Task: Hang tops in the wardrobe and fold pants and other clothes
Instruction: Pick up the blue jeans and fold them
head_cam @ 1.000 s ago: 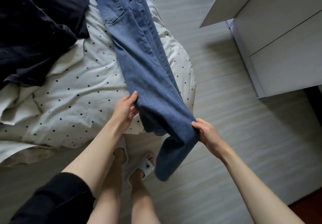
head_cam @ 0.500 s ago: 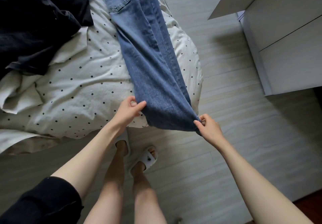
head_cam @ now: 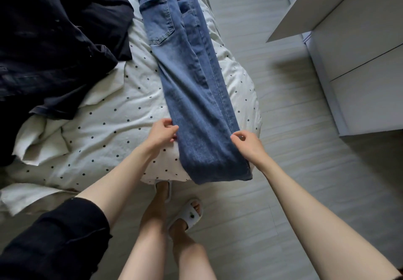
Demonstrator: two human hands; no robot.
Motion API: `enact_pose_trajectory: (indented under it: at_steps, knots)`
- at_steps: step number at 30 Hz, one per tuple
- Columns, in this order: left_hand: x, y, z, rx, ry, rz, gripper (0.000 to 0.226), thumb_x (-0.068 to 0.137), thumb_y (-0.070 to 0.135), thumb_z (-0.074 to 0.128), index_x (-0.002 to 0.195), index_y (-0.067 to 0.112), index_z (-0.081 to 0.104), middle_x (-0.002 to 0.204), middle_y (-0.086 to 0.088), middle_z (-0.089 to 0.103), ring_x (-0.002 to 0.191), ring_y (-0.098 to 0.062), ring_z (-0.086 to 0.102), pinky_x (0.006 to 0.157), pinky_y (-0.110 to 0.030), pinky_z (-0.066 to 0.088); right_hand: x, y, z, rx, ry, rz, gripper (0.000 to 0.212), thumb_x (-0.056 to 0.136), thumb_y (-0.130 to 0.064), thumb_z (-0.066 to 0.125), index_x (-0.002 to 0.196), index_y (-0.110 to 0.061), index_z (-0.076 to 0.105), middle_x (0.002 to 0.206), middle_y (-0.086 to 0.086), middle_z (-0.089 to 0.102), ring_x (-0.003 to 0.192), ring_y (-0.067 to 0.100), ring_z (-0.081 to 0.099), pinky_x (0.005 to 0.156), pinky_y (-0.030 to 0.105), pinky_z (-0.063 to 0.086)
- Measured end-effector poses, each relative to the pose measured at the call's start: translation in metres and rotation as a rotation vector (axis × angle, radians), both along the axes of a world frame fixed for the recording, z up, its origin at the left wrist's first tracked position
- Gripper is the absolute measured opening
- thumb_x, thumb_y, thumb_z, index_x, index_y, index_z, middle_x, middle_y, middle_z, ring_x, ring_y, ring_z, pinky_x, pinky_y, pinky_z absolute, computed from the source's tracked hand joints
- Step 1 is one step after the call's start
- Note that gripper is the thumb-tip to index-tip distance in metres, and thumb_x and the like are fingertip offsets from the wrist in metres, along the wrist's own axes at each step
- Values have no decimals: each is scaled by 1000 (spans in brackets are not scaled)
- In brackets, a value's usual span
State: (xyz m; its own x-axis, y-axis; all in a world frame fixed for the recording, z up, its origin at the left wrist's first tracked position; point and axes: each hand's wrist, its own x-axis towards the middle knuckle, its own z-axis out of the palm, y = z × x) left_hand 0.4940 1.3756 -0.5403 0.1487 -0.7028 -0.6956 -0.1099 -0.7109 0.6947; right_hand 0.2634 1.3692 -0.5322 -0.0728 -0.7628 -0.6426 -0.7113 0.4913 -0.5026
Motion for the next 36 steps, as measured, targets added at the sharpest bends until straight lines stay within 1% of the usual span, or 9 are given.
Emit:
enact_pose_trajectory:
  at_steps: [4,8,10,13,19,26,30,33,36]
  knots:
    - [21,-44,-4,-33,-2,38,20,92,2,45,93,17,58,78,0,64,63,-13,58,57,-22,44,38,-56,6,-25,-18,88,37,95,-32,50,127,-14,55,127,4,59,119,22,52,100,31,38]
    - [42,-90,-10,-50,-3,91,35,95,5,41,128,14,45,94,0,60,77,-20,55,64,-28,44,78,-115,6,-32,-14,111,48,95,-36,49,137,-15,43,124,6,59,121,26,50,102,35,38]
    - [56,-116,-13,-75,-26,103,30,95,6,37,120,18,49,92,2,58,84,-24,54,69,-32,47,102,-150,3,-48,6,120,50,94,-38,49,139,-16,41,128,7,58,124,27,47,104,39,36]
    - [76,-160,-17,-122,-91,101,39,95,5,35,133,8,45,124,-12,58,113,-32,56,99,-43,44,145,-212,-4,-113,30,141,47,92,-44,49,133,-22,47,130,4,56,123,28,48,104,47,35]
    - [91,-218,-21,-259,-54,103,36,94,0,33,124,9,50,121,-8,59,115,-29,53,101,-38,42,193,-295,-11,-146,-170,7,20,86,-31,62,95,-14,64,97,1,66,98,20,59,88,41,46]
    - [83,-237,-21,-346,-247,-162,55,98,12,38,149,18,19,155,-11,17,144,-19,13,116,-27,10,162,-308,4,-446,-247,-110,9,85,-9,63,93,-9,63,100,19,61,91,30,59,83,39,46]
    - [77,-248,-28,-224,-364,-402,62,98,23,40,147,42,6,157,-13,0,144,-28,6,116,-43,14,130,-319,-11,-273,-202,-197,11,88,-15,62,99,-13,65,106,15,66,90,20,60,87,38,47]
    - [79,-256,-37,-305,-321,-297,59,98,19,42,147,39,15,156,-13,12,143,-26,13,115,-45,19,123,-325,-30,-64,-243,-213,14,90,-16,59,104,-13,62,106,12,65,91,16,58,86,33,47]
    - [84,-266,-39,-257,-38,63,58,96,21,48,147,22,19,139,-9,46,131,-21,42,109,-39,34,125,-330,-42,-10,-202,-221,21,89,-20,62,106,-7,63,96,6,62,84,10,58,74,24,49]
